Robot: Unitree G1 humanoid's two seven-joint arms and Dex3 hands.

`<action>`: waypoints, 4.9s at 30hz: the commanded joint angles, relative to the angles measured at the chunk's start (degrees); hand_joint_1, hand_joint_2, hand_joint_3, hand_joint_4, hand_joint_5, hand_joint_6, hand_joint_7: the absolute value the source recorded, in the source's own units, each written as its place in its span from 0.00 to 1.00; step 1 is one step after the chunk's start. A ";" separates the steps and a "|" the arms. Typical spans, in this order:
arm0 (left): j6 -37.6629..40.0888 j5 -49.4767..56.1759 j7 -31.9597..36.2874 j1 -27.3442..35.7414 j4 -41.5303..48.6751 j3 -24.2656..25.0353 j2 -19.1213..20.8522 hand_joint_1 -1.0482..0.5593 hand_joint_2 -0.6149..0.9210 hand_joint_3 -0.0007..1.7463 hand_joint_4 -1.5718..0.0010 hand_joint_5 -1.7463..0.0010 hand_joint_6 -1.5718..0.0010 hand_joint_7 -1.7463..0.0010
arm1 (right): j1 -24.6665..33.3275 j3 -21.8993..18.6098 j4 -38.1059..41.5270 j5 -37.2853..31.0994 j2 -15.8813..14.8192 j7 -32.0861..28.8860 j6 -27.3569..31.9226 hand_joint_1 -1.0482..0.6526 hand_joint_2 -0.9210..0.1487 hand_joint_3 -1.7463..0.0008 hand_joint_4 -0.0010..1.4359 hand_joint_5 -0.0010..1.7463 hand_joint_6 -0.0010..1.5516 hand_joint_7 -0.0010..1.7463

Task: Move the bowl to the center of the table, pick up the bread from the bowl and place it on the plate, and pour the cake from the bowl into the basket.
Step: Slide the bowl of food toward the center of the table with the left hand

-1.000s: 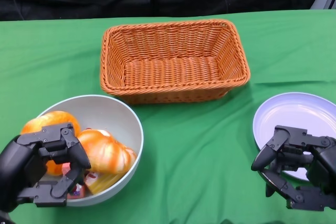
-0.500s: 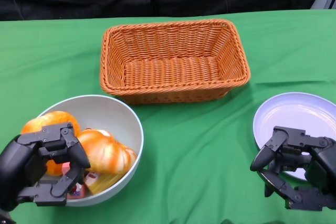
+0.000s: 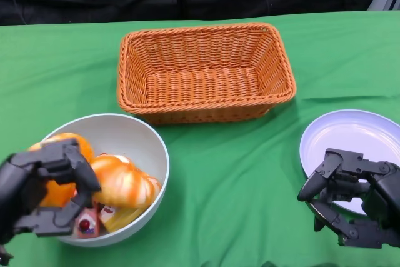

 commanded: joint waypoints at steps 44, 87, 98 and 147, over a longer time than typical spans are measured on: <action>34.25 16.77 9.87 -14.46 22.29 -0.14 20.05 0.18 1.00 0.38 0.85 0.98 0.86 0.99 | -0.66 1.21 -2.18 -1.82 1.33 -2.13 -0.29 0.53 0.27 0.55 0.58 0.85 0.49 0.69; 74.38 3.67 -10.28 -13.61 3.39 -3.83 23.35 0.23 1.00 0.33 0.88 0.99 0.96 1.00 | -1.59 0.98 -1.16 -2.99 2.39 -3.80 -2.08 0.51 0.27 0.58 0.60 0.83 0.51 0.67; 73.81 2.18 -10.84 -12.28 0.83 -4.73 23.18 0.22 1.00 0.33 0.85 0.98 0.95 0.99 | -1.81 1.11 -0.95 -3.42 2.35 -3.97 -2.37 0.51 0.27 0.57 0.60 0.83 0.50 0.67; 79.49 -5.11 -14.86 -12.46 -6.90 -9.14 20.99 0.21 1.00 0.35 0.81 0.97 0.95 1.00 | -2.66 2.24 -0.44 -4.28 3.17 -4.17 -1.97 0.51 0.27 0.56 0.60 0.83 0.49 0.69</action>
